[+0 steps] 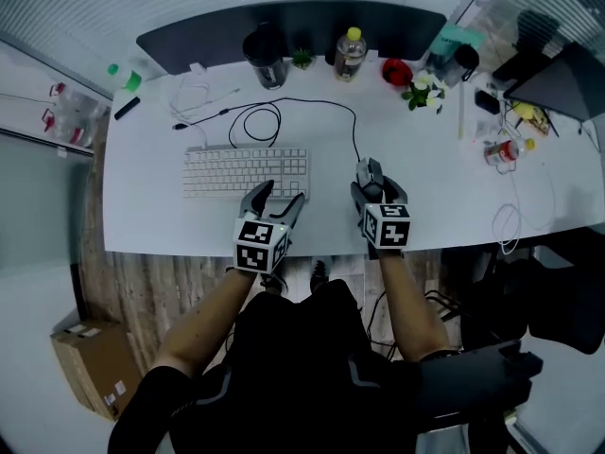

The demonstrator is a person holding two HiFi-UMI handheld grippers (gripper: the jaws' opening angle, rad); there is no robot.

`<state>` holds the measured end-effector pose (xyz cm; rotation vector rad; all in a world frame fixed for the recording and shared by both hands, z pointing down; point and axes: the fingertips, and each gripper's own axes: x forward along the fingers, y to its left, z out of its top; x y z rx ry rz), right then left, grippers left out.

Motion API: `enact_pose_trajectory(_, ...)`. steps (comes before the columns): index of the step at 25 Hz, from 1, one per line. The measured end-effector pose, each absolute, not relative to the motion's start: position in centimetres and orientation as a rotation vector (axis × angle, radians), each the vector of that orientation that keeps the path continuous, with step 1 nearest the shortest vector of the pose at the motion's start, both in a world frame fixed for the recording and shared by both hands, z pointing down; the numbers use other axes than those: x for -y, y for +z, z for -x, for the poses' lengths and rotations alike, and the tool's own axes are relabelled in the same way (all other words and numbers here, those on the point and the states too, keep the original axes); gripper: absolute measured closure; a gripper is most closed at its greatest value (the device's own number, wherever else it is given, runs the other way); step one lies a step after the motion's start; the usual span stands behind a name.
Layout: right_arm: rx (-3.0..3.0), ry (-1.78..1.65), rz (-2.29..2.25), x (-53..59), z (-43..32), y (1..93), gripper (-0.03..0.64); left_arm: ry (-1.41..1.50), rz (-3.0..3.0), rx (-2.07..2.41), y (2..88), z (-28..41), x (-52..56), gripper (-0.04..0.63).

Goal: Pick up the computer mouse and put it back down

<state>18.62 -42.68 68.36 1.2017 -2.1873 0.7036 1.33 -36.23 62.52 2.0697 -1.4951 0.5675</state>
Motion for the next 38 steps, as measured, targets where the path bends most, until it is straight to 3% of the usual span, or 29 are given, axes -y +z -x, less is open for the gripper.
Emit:
enact_pose_trajectory(19, 2.479, 0.515, -1.234, 43.9, -15.6, 48.2, 0.318, 0.275, -2.339, 1.68, 44.7, 1.1, 38.2, 0.293)
enact_pose_trajectory(31, 2.574, 0.468, -1.108, 42.5, -12.7, 45.4, 0.319, 0.256, -2.264, 1.81, 43.4, 3.4, 36.5, 0.293)
enact_pose_trajectory(38, 2.689, 0.432, -0.888, 42.1, -7.7, 43.8, 0.319, 0.208, -2.095, 2.008, 42.0, 8.1, 33.9, 0.295)
